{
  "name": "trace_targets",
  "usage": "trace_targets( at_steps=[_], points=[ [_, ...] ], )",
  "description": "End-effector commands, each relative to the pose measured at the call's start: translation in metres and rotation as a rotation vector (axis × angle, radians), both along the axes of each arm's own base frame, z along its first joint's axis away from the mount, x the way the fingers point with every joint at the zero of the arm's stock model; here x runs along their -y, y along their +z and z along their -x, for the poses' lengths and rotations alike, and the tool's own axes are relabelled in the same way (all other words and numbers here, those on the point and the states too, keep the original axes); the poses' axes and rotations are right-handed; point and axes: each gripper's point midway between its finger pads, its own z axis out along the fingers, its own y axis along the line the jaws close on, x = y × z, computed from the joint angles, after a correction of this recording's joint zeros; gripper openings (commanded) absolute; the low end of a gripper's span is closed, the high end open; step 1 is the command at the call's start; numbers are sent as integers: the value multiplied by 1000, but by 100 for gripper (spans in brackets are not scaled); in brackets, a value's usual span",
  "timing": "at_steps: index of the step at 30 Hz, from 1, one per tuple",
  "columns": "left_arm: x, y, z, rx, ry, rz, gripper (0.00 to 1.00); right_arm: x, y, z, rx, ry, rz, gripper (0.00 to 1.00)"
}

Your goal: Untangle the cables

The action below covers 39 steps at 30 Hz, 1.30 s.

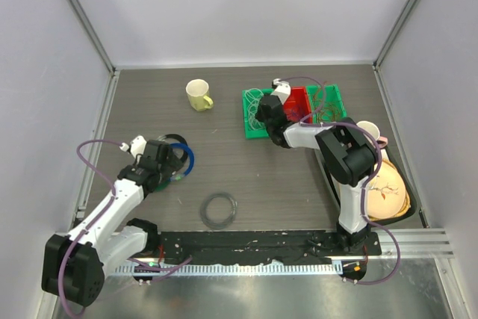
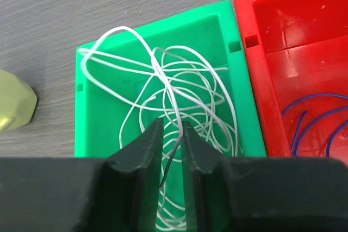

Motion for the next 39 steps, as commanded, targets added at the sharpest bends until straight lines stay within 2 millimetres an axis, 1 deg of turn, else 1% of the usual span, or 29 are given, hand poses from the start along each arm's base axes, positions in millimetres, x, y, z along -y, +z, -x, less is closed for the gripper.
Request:
trace_targets(
  at_steps=[1, 2, 3, 5, 6, 8, 9, 12, 13, 14, 15, 16, 17, 19, 20, 21, 22, 23, 25, 26, 27, 29, 31, 32, 33, 35, 36, 37, 39],
  points=[
    [-2, 5, -10, 40, 44, 13, 100, -5, 67, 1, 105, 1, 28, 32],
    [-3, 5, -10, 41, 53, 10, 100, -5, 79, 6, 117, 4, 29, 37],
    [-4, 7, -11, 42, 57, 9, 100, -3, 83, 8, 121, -6, 41, 44],
    [-7, 8, -12, 42, 69, 0, 100, -1, 94, 13, 132, 4, 54, 50],
    [-10, 9, -12, 43, 79, -12, 100, -1, 106, 18, 145, 13, 53, 57],
    [-12, 11, -14, 47, 89, -20, 100, 2, 112, 25, 143, 24, 86, 63],
    [-11, 12, -15, 46, 87, -18, 100, 5, 128, 29, 165, 25, 78, 69],
    [-4, 20, -21, 72, 61, 13, 100, 13, 139, 41, 179, 36, 95, 76],
    [1, 20, -21, 71, 38, 33, 100, 16, 157, 48, 210, 51, 79, 77],
    [3, 21, -21, 73, 31, 39, 100, 19, 155, 55, 206, 65, 96, 83],
    [4, 22, -22, 80, 29, 47, 100, 21, 158, 60, 211, 76, 94, 84],
    [6, 22, -21, 79, 20, 57, 100, 22, 176, 70, 242, 101, 73, 85],
    [7, 23, -20, 81, 16, 62, 100, 25, 168, 78, 225, 117, 84, 89],
    [11, 27, -21, 93, -11, 75, 100, 29, 170, 93, 232, 146, 71, 90],
    [16, 29, -21, 97, -35, 95, 100, 33, 172, 107, 244, 175, 54, 90],
    [19, 31, -21, 104, -49, 104, 100, 36, 169, 115, 242, 187, 50, 91],
    [21, 33, -21, 107, -67, 106, 100, 41, 157, 123, 218, 194, 57, 91],
    [23, 36, -21, 106, -77, 116, 100, 49, 165, 134, 224, 188, 50, 91],
    [23, 40, -21, 118, -80, 116, 100, 64, 155, 147, 176, 147, 38, 91],
    [22, 41, -20, 118, -82, 114, 100, 81, 150, 158, 135, 95, 63, 92],
    [22, 43, -20, 122, -83, 114, 100, 89, 148, 164, 114, 60, 47, 92],
    [21, 47, -20, 138, -84, 113, 100, 112, 134, 182, 39, 0, 82, 93],
    [21, 52, -21, 153, -81, 112, 100, 129, 131, 191, 15, -74, 76, 93],
    [20, 54, -20, 157, -81, 111, 100, 137, 125, 199, -19, -95, 88, 93],
    [19, 59, -21, 165, -77, 108, 100, 145, 131, 204, -5, -124, 73, 93],
    [17, 63, -19, 162, -79, 100, 100, 154, 129, 213, -19, -170, 37, 94],
    [16, 66, -18, 166, -75, 94, 100, 159, 136, 218, 3, -190, 4, 94],
    [16, 72, -18, 177, -76, 95, 100, 162, 134, 222, 1, -203, -16, 95],
    [15, 76, -15, 184, -78, 95, 100, 162, 134, 227, 7, -191, -47, 95]
  ],
)
